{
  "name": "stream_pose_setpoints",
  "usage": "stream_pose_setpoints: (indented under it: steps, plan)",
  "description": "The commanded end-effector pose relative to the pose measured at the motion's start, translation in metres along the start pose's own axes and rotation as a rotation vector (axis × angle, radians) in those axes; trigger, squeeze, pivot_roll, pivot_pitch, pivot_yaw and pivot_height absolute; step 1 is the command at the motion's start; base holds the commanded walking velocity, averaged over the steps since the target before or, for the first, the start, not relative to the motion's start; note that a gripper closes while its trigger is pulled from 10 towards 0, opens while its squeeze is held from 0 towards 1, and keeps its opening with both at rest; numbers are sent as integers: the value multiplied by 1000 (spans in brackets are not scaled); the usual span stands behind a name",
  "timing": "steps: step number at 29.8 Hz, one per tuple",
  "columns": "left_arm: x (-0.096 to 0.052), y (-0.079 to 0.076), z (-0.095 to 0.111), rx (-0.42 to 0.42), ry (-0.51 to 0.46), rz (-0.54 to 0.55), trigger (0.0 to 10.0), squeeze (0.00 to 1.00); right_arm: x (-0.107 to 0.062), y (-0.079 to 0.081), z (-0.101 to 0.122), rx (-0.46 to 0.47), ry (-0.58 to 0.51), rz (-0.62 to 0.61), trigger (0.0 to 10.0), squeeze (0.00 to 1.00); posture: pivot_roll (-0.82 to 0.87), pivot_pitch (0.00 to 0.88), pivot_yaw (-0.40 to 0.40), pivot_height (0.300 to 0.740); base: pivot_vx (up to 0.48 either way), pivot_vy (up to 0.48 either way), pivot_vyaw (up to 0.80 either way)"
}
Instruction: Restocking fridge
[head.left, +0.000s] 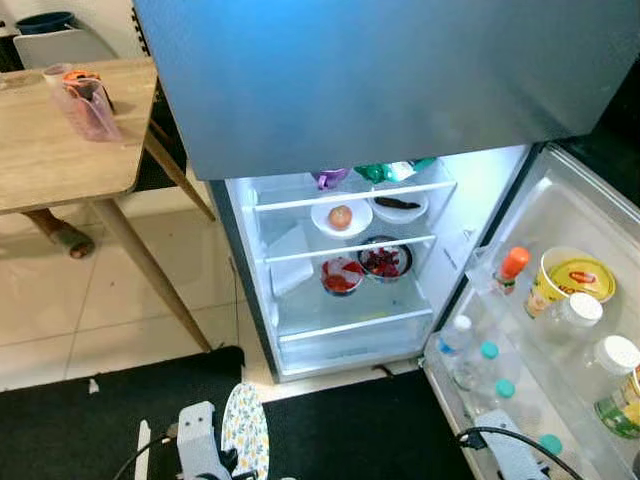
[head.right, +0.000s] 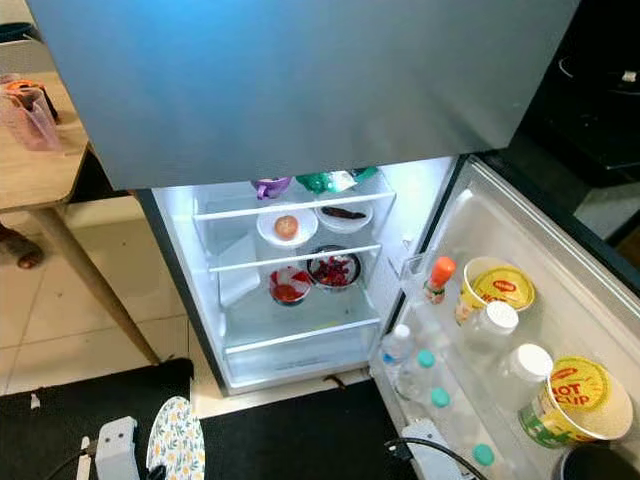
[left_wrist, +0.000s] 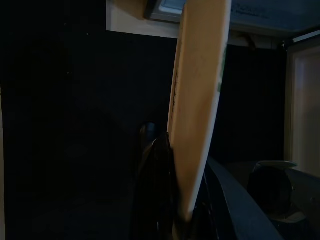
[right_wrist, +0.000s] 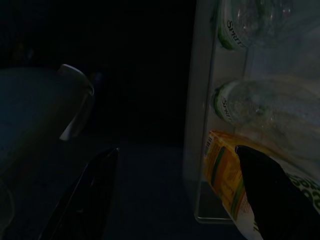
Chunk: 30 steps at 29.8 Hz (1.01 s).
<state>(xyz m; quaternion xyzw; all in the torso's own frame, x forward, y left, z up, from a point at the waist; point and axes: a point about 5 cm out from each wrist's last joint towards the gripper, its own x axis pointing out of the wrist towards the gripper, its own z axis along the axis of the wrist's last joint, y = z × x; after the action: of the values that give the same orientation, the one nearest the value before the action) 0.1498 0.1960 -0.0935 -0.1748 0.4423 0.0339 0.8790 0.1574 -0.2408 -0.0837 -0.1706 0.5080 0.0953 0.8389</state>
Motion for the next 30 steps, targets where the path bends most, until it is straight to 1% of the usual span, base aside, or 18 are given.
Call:
stream_pose_setpoints:
  steps: [1, 15, 18, 21, 24, 26, 28, 30]
  plan:
    - [1, -9, -10, -3, 45, -61, 10000, 0, 0, 2, -2, 11, 5, 2, 10000, 0, -27, 58, -17, 740, 337, 0, 0]
    - [0, -8, -10, 8, 52, -57, 10000, 0, 0, 3, -2, 7, 6, 9, 10000, 0, -26, 55, -15, 740, 335, 0, 0]
    - [1, -8, -10, -2, 52, -48, 10000, 0, 0, 3, -3, 6, 6, 10, 10000, 0, -26, 53, -14, 740, 0, 0, 0]
    - [0, -10, -12, 34, 70, -80, 10000, 0, 0, 4, -3, 6, 6, 12, 10000, 0, -26, 53, -13, 740, 0, -167, 0]
    - [0, -11, -14, 57, 84, -91, 10000, 0, 0, 4, -2, 7, 4, 14, 10000, 0, -26, 53, -13, 740, 0, -469, 0]
    - [0, -11, -14, 35, 79, -86, 10000, 0, 1, 5, -1, 7, 1, 17, 10000, 0, -25, 55, -13, 740, 0, -465, 0]
    - [0, -11, -14, 31, 78, -87, 10000, 0, 1, 5, -1, 7, 1, 18, 10000, 0, -25, 55, -13, 740, 0, -403, 0]
    - [0, -12, -14, 18, 77, -94, 10000, 0, 1, 6, -1, 6, 2, 19, 10000, 0, -25, 56, -13, 740, 0, 0, 0]
